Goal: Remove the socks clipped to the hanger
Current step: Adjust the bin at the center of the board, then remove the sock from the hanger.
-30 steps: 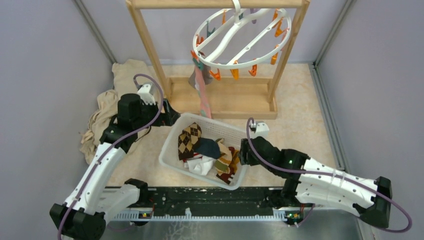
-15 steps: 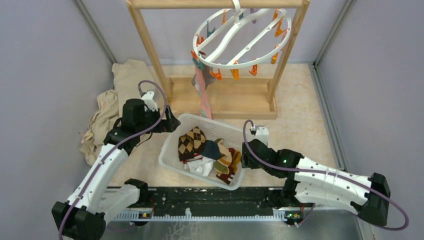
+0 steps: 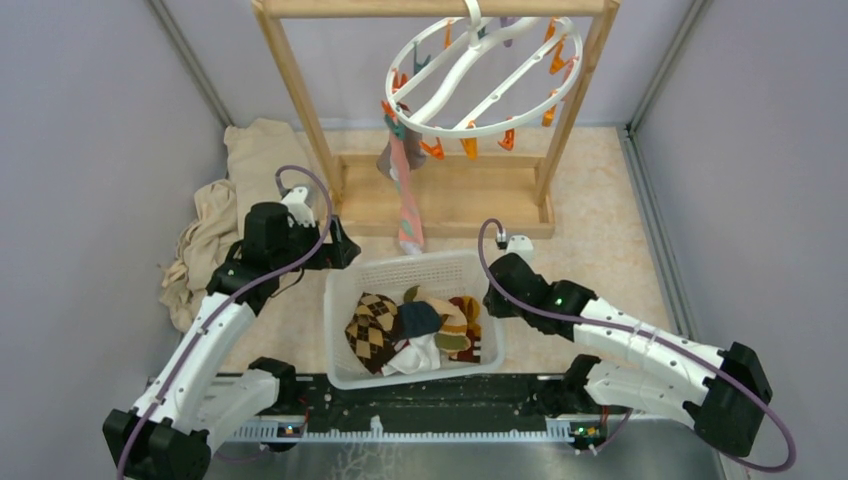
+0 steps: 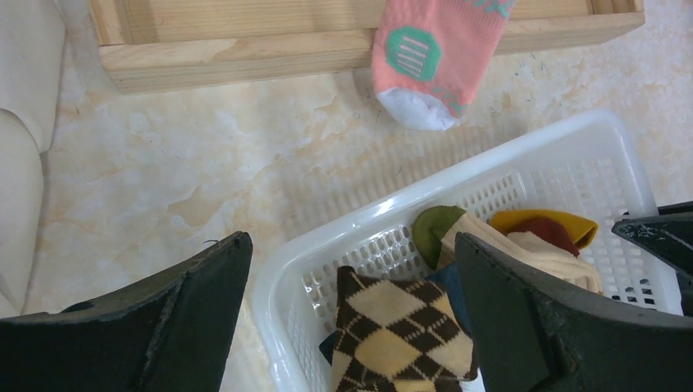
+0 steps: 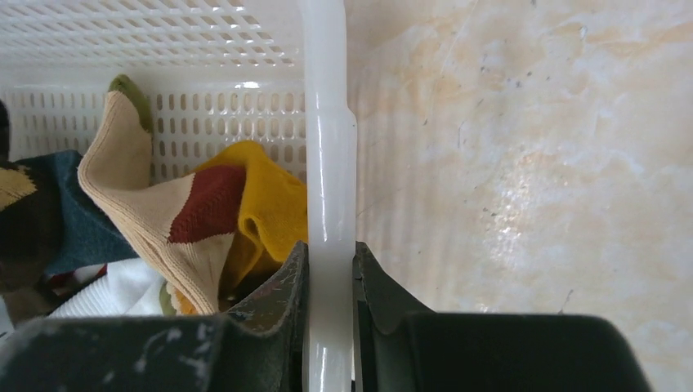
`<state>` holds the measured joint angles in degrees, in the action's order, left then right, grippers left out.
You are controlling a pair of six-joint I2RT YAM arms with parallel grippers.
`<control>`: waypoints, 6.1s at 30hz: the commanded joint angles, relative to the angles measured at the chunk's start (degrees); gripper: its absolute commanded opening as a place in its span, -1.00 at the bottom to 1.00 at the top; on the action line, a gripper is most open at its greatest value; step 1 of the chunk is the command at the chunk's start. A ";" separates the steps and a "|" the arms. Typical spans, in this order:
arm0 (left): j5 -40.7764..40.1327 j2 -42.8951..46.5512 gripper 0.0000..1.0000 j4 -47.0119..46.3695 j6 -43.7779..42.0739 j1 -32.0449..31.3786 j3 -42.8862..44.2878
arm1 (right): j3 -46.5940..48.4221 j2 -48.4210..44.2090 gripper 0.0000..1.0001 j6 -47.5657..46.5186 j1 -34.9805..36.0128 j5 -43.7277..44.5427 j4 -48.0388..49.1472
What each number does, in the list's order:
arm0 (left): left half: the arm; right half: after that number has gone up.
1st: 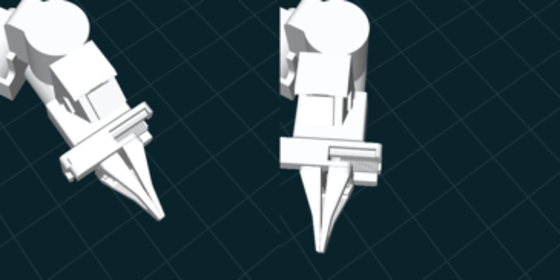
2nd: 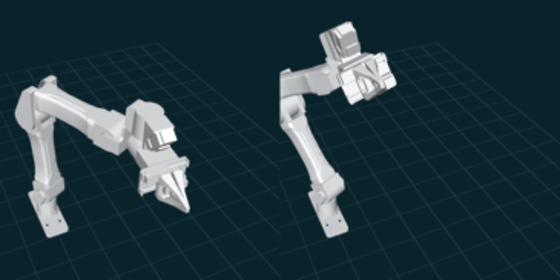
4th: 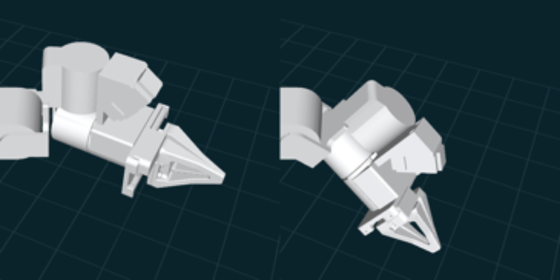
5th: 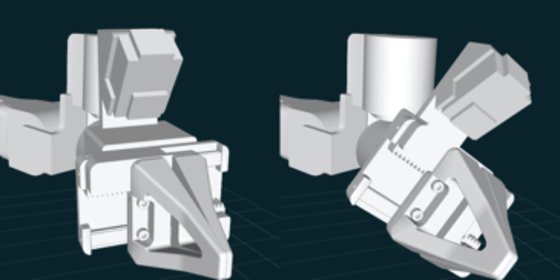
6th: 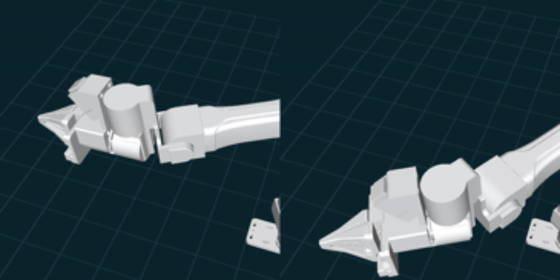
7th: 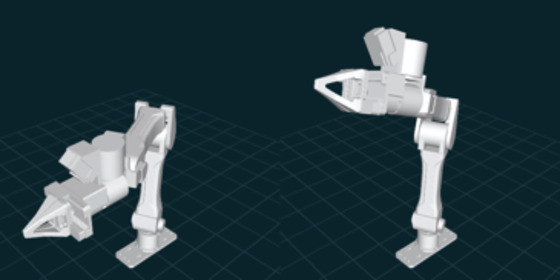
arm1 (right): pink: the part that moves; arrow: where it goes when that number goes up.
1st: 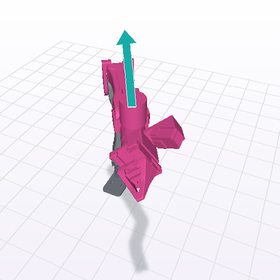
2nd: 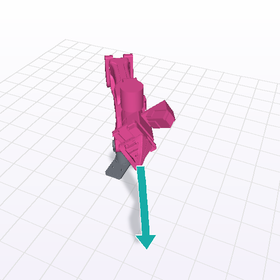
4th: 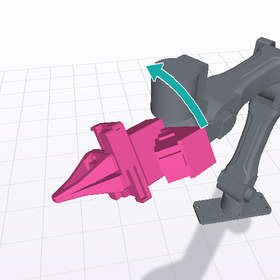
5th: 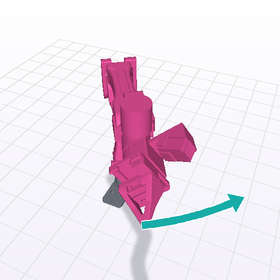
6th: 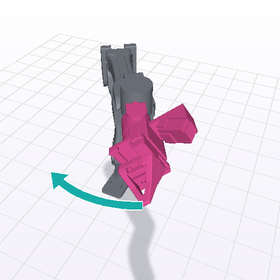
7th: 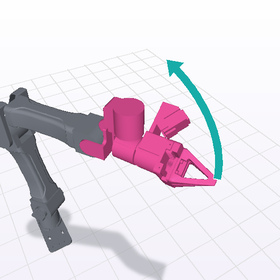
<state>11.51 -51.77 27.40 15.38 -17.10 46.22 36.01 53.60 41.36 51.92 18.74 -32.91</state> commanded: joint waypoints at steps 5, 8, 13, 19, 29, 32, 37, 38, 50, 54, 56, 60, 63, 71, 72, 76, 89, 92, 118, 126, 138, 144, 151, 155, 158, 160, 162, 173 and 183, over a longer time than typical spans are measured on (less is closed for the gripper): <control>0.88 1.57 0.98 -0.93 0.47 0.05 -0.86 | 3.51 -0.61 -1.00 -4.47 -2.53 2.69 -3.48; 1.49 1.31 0.98 -1.20 0.77 0.04 -0.85 | 2.01 -1.69 -1.00 -1.69 -2.53 3.90 -3.25; 1.70 1.14 0.98 -1.29 0.66 0.08 -0.72 | -0.30 -3.74 -1.00 1.26 -2.53 5.24 -3.43; 2.34 1.06 0.98 -1.83 1.29 0.00 -1.09 | -2.33 -6.77 -1.00 4.52 -2.53 6.85 -4.72; 2.56 1.41 0.98 -1.91 1.32 0.05 -1.31 | -3.37 -9.39 -1.00 6.06 -2.57 9.36 -5.36; 2.78 1.21 0.98 -2.06 1.45 0.08 -1.35 | -3.13 -7.65 -1.00 4.11 -2.61 7.75 -3.01; 2.86 1.29 0.98 -1.85 1.59 0.03 -0.89 | -0.14 -4.50 -0.72 1.80 -2.61 5.60 -2.10; 2.76 1.50 0.98 -1.73 1.40 0.04 -0.87 | 0.42 -5.15 -0.58 1.42 -2.61 5.67 -2.35; 1.57 1.61 0.98 -1.70 0.85 0.05 -0.15 | 13.19 -5.53 0.14 -13.14 -2.61 7.08 2.52; 0.93 1.61 0.98 -1.82 0.79 0.03 0.37 | 12.06 -1.41 0.13 -21.36 -2.57 3.90 16.85; 1.00 1.85 0.98 -1.80 0.80 0.05 0.81 | 10.93 1.32 0.13 -24.38 -2.61 3.05 24.09; 1.13 2.59 0.98 -1.62 0.80 0.05 1.71 | 9.15 8.44 0.13 -28.90 -2.77 2.62 38.97; 1.90 2.71 0.98 -1.27 0.80 0.05 2.26 | 11.20 16.24 0.13 -30.15 -3.62 0.31 45.53; 2.73 4.01 0.98 -0.23 0.80 0.05 3.00 | 19.84 33.66 0.10 -29.58 -6.77 -8.19 54.50; 2.74 4.13 0.98 -0.05 0.80 0.05 3.08 | 20.62 34.83 0.10 -29.59 -7.01 -9.04 55.24; 2.69 4.73 0.98 0.29 0.79 0.05 2.96 | 22.52 39.10 0.10 -28.72 -8.11 -11.58 57.81; 2.98 5.27 0.98 0.89 0.79 0.05 3.09 | 27.98 49.92 -0.44 -23.48 -9.82 -18.57 58.55; 3.23 5.21 0.98 0.90 0.87 0.05 3.09 | 28.76 50.18 -0.74 -23.35 -10.22 -18.57 58.11; 4.13 5.14 0.98 1.18 2.10 0.04 3.87 | 17.27 13.29 -1.00 -27.61 -10.45 -12.11 51.01; 4.70 4.54 0.98 0.73 2.55 0.03 4.31 | 10.80 2.84 -1.00 -21.13 -10.46 -10.26 44.88; 5.65 4.95 0.98 0.73 2.94 0.02 4.78 | 6.97 -8.41 -1.00 -18.69 -10.46 -0.88 34.24; 6.30 5.01 0.98 0.76 3.17 -0.01 5.26 | 9.17 -8.81 -1.00 -18.47 -11.96 4.13 28.38; 6.19 5.62 0.98 1.54 3.00 -0.03 6.05 | 10.19 -6.71 -1.00 -14.91 -22.19 -1.46 27.03; 6.08 5.94 0.98 1.86 2.90 -0.04 6.20 | 11.20 -4.95 -1.00 -14.04 -27.96 -5.19 27.02; 6.05 5.95 0.98 2.04 2.82 -0.04 6.47 | 11.89 -3.72 -1.00 -13.25 -33.02 -8.38 27.49; 5.96 5.98 0.98 2.13 2.69 -0.03 6.68 | 12.37 -2.75 -1.00 -13.07 -35.92 -10.02 27.75; 5.88 5.78 0.98 2.21 2.64 -0.04 6.91 | 13.03 -1.49 -1.00 -12.86 -38.73 -11.84 27.96; 6.11 5.32 0.98 2.22 2.96 -0.04 6.96 | 12.14 7.71 -1.00 -11.10 -43.87 -18.32 35.17; 5.34 5.57 0.98 3.00 2.65 -0.04 8.04 | 12.31 15.51 -1.00 -8.39 -52.32 -24.85 40.55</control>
<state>16.97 -46.61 29.82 18.37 -17.12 51.88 46.22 67.92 31.16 4.25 -2.39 1.50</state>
